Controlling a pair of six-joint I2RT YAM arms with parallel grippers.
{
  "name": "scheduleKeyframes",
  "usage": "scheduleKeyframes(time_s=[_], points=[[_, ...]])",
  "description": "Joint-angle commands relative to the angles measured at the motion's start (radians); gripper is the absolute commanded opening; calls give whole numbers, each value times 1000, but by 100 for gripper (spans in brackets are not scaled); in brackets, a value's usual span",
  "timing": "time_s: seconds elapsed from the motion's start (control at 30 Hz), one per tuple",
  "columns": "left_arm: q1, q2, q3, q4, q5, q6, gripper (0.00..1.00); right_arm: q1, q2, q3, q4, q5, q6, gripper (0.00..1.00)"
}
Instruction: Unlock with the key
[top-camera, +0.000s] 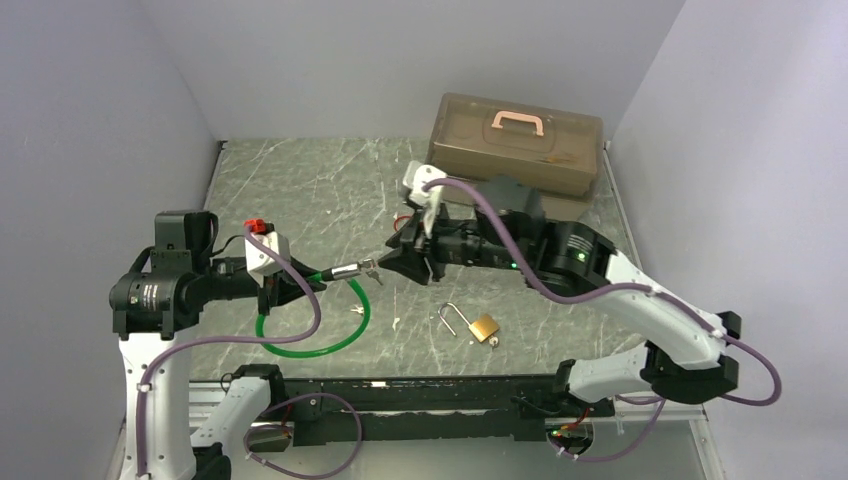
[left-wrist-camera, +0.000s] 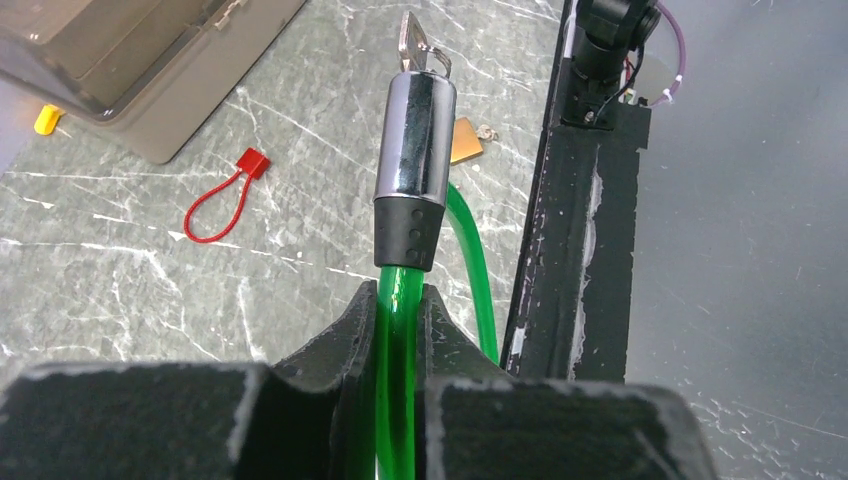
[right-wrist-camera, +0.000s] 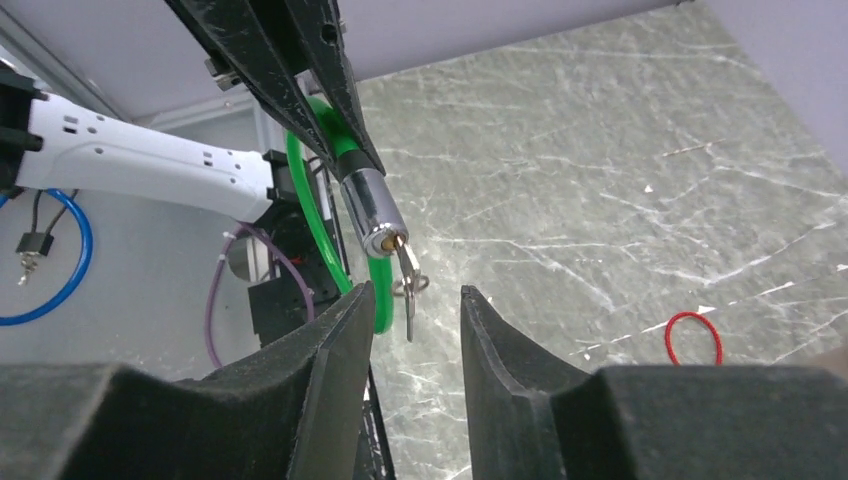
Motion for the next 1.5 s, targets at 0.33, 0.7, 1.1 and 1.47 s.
scheduleKeyframes(time_s=[0.33, 0.7, 1.1, 1.47], points=[[2, 43, 81, -98, 87, 80, 0, -84, -77, -82, 117, -264, 36, 33], [1, 65, 109, -184, 136, 163, 0, -134, -60, -89, 161, -441, 48, 35], [1, 66, 136, -183, 153, 147, 0, -142, -11, -84, 180, -501, 58, 33], [1, 69, 148, -183, 159, 143, 0, -142, 5, -91, 206, -536, 63, 14]])
